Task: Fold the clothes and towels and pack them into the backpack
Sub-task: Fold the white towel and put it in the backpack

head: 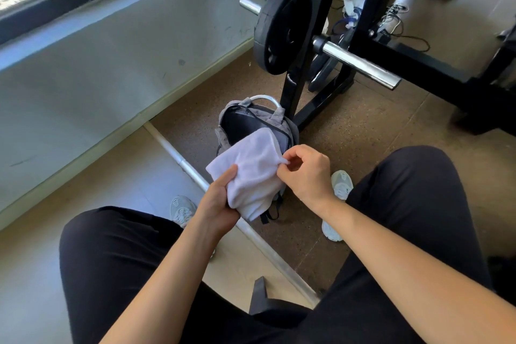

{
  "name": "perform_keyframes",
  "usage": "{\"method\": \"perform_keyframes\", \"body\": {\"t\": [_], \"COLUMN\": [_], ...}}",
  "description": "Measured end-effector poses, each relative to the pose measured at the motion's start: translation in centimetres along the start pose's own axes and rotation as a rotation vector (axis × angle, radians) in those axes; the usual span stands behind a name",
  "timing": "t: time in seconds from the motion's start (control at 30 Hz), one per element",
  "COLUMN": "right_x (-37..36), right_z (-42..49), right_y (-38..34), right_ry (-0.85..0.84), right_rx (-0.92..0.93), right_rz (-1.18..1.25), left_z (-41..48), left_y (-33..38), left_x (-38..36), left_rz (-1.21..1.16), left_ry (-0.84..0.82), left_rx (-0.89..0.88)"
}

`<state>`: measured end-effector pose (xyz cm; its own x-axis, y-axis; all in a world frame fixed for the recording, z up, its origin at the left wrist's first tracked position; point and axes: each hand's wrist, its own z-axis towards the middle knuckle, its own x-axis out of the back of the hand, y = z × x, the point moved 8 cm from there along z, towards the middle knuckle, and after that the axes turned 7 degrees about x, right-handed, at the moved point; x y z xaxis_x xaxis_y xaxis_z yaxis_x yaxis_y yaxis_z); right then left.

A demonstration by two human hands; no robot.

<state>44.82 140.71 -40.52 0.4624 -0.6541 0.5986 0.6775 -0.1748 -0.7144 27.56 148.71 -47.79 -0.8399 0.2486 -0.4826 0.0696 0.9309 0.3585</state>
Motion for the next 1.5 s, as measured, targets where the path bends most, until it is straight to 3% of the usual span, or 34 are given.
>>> {"method": "perform_keyframes", "body": {"t": [0.17,0.23,0.33,0.4,0.47,0.57,0.63,0.8,0.97,1.07,1.17,1.23,1.37,1.5], "right_x": [0.5,-0.1,-2.6,-3.0,-3.0,-1.9,-1.6,-2.3,-3.2,-3.4,-3.5,-3.5,-3.4,-3.1], "right_z": [0.9,1.3,-0.2,-0.8,-1.2,-1.1,-1.0,-1.2,-1.9,-1.9,-1.9,-1.8,-1.5,-1.6], "right_y": [0.3,1.3,2.9,3.4,3.8,4.3,4.6,3.5,1.9,2.1,2.8,3.0,2.7,2.8], "right_ry": [0.023,-0.118,-0.320,-0.385,-0.467,-0.559,-0.524,-0.547,-0.555,-0.461,-0.360,-0.320,-0.325,-0.310], "right_rx": [0.022,-0.176,-0.618,-0.743,-0.765,-0.665,-0.613,-0.617,-0.752,-0.819,-0.838,-0.821,-0.768,-0.781], "right_rz": [-0.031,0.189,0.753,0.911,0.886,0.429,0.326,0.543,1.014,1.027,1.026,1.033,1.028,1.008], "left_z": [0.5,0.6,0.6,0.4,0.0,-0.7,-1.0,-1.9,-2.8,-2.1,-1.0,-0.6,-0.5,-1.1], "left_y": [0.0,0.2,0.3,0.4,0.5,0.7,1.0,1.4,2.0,2.7,3.1,2.8,1.3,0.8], "left_x": [0.7,0.8,0.8,0.5,-0.2,-1.1,-1.4,-2.4,-2.9,-2.6,-1.0,0.0,0.2,-1.2], "left_rz": [-0.045,-0.067,-0.083,-0.087,-0.088,-0.028,0.028,0.111,0.030,0.090,0.241,0.384,0.500,0.509], "left_ry": [0.047,0.054,0.040,0.009,-0.047,-0.098,-0.108,-0.193,-0.300,-0.203,0.025,0.125,0.091,-0.091], "left_rx": [-0.009,-0.007,-0.006,-0.023,-0.041,-0.078,-0.124,-0.169,-0.127,-0.222,-0.338,-0.314,-0.124,-0.078]}}
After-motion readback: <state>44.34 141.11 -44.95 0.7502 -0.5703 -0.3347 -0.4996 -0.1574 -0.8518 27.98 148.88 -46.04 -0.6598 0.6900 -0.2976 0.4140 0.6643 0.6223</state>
